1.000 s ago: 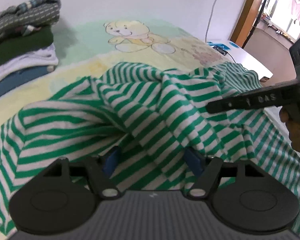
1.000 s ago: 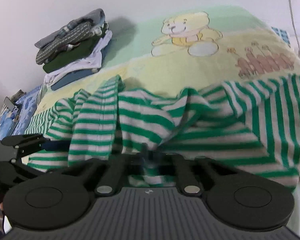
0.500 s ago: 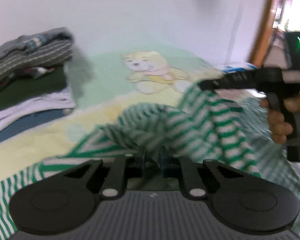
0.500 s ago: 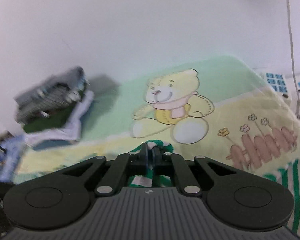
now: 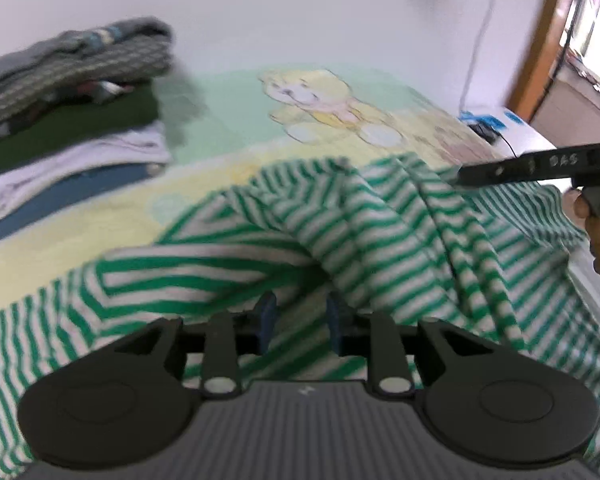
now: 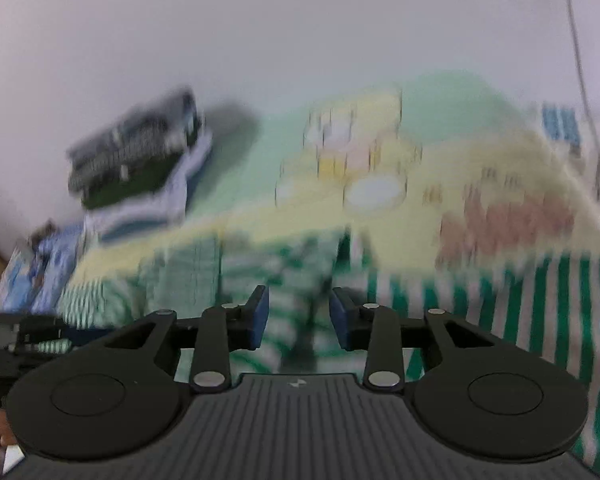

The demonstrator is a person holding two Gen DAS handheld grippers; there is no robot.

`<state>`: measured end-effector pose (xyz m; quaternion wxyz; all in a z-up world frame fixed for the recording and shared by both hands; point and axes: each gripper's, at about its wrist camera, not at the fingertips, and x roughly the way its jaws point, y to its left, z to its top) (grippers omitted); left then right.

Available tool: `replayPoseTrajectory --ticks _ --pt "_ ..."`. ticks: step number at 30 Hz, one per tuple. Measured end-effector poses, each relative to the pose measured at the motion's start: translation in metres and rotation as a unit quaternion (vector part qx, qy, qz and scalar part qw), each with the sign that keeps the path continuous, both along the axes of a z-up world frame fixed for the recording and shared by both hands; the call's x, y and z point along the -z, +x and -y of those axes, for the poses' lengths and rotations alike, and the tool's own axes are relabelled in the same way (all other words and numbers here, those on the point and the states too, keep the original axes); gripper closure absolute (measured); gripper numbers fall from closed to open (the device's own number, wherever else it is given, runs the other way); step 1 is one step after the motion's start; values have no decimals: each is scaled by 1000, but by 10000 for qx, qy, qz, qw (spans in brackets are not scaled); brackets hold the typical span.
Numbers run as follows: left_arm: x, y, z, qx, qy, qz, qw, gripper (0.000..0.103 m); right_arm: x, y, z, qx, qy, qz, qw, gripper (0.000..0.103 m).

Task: Fold clothes

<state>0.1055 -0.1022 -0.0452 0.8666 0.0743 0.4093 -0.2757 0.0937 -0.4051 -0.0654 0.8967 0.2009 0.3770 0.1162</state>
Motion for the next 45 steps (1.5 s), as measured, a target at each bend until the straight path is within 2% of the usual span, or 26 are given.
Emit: replayPoseTrajectory --ticks 2,4,5,6,7,8,9,11,13,19,20,21,23,24,25,27,29,32,34,36,37,40,43,45 --pt "5 9 9 41 -150 -162 9997 80 10 3 -1 -10 356 -289 9989 65" --pt "9 18 18 74 -382 -365 9986 73 16 12 -4 116 562 -290 9979 63" --pt "12 23 22 84 -537 -498 9973 60 18 17 -6 146 611 -261 9977 62" --pt "15 27 26 42 -619 -593 9963 55 19 23 -5 196 599 -260 9977 64" --pt "18 32 31 1 -699 -687 9952 56 21 30 -4 247 587 -260 9976 75" --pt "21 35 36 3 -700 -726 9949 60 22 36 -3 297 575 -260 9976 91" --pt "21 37 41 2 -667 -704 9953 73 23 43 -2 347 563 -259 9975 95" --pt "20 41 48 -2 -671 -652 9956 84 25 56 0 448 539 -258 9972 97" --pt "17 48 54 -120 -597 -491 9969 88 28 69 1 549 516 -258 9968 98" --pt "14 84 46 -588 -756 -433 9945 88 39 105 5 724 363 -243 9964 100" --pt "17 90 45 -632 -762 -495 9939 86 36 104 5 650 301 -229 9972 100" --pt "22 94 43 -632 -756 -625 9932 79 33 102 5 575 238 -214 9978 100" --pt "24 90 40 -602 -701 -624 9938 76 28 100 6 436 115 -182 9988 90" --pt "23 86 37 -564 -681 -582 9944 73 21 91 8 507 85 -120 9986 79" --pt "20 80 32 -532 -666 -525 9950 72 11 78 9 492 -42 44 9988 73" --pt "9 66 16 -508 -641 -360 9960 65 -6 50 11 454 -302 366 9978 70" --pt "0 47 -2 -506 -526 -207 9971 65 -12 15 4 184 -755 513 9957 65" --pt "-5 10 -20 -307 -59 -37 9995 65 -6 -28 -8 -143 -1198 556 9911 65" --pt "-1 -13 -23 -1 296 4 9996 63 2 -53 -17 -337 -1422 533 9878 65" --pt "6 -30 -19 328 694 138 9970 53 11 -78 -25 -531 -1645 508 9836 65" --pt "10 -37 -16 475 880 238 9947 53 15 -89 -29 -622 -1759 498 9812 65" --pt "18 -35 -9 581 992 344 9928 53 22 -84 -41 -655 -2223 568 9711 64" --pt "21 -28 -6 594 900 388 9934 52 22 -87 -43 -720 -2265 420 9704 62" --pt "21 -26 -5 611 822 345 9941 56 22 -90 -45 -763 -2293 321 9698 64"
